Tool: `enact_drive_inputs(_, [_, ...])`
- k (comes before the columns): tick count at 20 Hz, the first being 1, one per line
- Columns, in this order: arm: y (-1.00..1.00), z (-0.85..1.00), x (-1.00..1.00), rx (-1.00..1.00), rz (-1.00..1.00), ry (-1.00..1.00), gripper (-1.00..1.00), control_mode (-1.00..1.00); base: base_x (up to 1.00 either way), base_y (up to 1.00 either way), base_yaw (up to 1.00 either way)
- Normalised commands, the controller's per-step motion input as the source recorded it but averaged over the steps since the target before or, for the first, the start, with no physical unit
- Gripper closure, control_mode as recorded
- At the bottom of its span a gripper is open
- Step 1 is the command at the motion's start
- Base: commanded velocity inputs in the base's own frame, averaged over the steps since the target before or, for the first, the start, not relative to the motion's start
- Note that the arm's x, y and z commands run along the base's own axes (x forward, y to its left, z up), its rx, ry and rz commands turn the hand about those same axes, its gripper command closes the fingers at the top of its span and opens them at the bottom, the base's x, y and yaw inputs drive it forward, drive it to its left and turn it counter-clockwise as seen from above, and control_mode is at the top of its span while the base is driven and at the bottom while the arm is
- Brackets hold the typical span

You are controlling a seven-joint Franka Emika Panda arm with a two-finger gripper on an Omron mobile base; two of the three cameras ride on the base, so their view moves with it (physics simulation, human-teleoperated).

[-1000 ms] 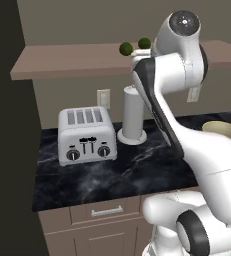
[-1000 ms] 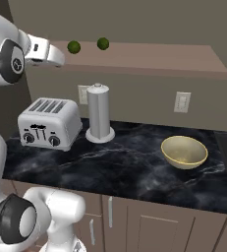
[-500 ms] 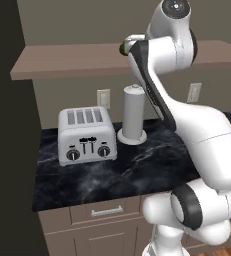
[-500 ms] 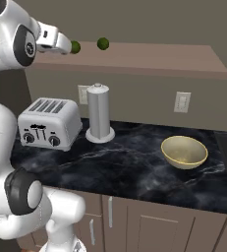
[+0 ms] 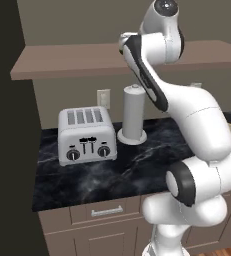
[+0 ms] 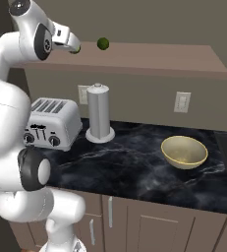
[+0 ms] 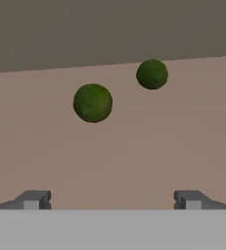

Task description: Pick the limes from the cabinet and place them in one bowl. Pick the mushroom from the sink and place it in the other bowl.

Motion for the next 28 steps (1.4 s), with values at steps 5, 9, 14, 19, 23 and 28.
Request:
enact_drive_inputs(5, [-0.02, -0.10, 0.52, 0.04, 0.04, -0.02, -1.00, -1.00, 0.00, 0.00, 0.00])
enact_drive_inputs(9, [-0.13, -0.18, 0.30, 0.00, 0.00, 0.00, -1.00, -1.00, 0.00, 0.00, 0.00])
enact_drive_inputs(14, [-0.01, -0.06, 0.29, -0.01, 0.04, 0.01, -1.00, -1.00, 0.00, 0.00, 0.00])
enact_drive_inputs(19, [0.01, 0.00, 0.36, 0.00, 0.05, 0.04, -1.00, -1.00, 0.00, 0.00, 0.00])
enact_drive_inputs(23, [0.01, 0.00, 0.44, 0.00, 0.04, 0.04, -1.00, -1.00, 0.00, 0.00, 0.00])
enact_drive_inputs(28, [0.03, 0.00, 0.41, -0.02, 0.02, 0.04, -1.00, -1.00, 0.00, 0.00, 0.00])
